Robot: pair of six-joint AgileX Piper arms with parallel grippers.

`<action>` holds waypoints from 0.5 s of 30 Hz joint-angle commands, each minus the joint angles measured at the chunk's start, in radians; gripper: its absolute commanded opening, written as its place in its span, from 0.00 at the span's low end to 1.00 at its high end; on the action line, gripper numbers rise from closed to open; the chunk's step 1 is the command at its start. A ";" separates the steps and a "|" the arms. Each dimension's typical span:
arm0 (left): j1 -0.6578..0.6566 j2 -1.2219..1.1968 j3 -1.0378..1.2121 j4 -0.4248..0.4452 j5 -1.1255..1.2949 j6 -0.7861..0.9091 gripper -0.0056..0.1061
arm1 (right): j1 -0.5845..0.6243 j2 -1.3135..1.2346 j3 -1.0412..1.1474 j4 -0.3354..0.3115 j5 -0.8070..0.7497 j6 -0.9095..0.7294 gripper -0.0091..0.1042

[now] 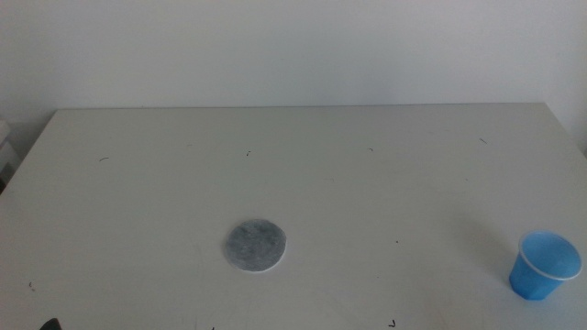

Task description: Place an empty cup on a cup mat.

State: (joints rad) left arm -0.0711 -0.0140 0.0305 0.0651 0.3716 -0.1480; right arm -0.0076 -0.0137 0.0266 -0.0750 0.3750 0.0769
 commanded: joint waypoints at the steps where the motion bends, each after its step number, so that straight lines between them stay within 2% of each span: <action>1: 0.001 -0.010 -0.006 0.000 -0.066 -0.011 0.99 | -0.006 -0.021 -0.060 -0.013 -0.050 -0.009 0.89; 4: 0.001 -0.010 -0.006 0.000 -0.066 -0.011 0.99 | -0.006 -0.008 -0.126 -0.016 0.017 -0.009 0.89; 15: 0.001 -0.010 -0.006 0.000 -0.066 -0.011 0.99 | -0.006 0.189 -0.362 -0.020 0.113 -0.009 0.89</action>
State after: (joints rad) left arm -0.0711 -0.0140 0.0305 0.0651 0.3716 -0.1480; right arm -0.0076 0.1277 -0.2734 -0.0779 0.5403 0.0769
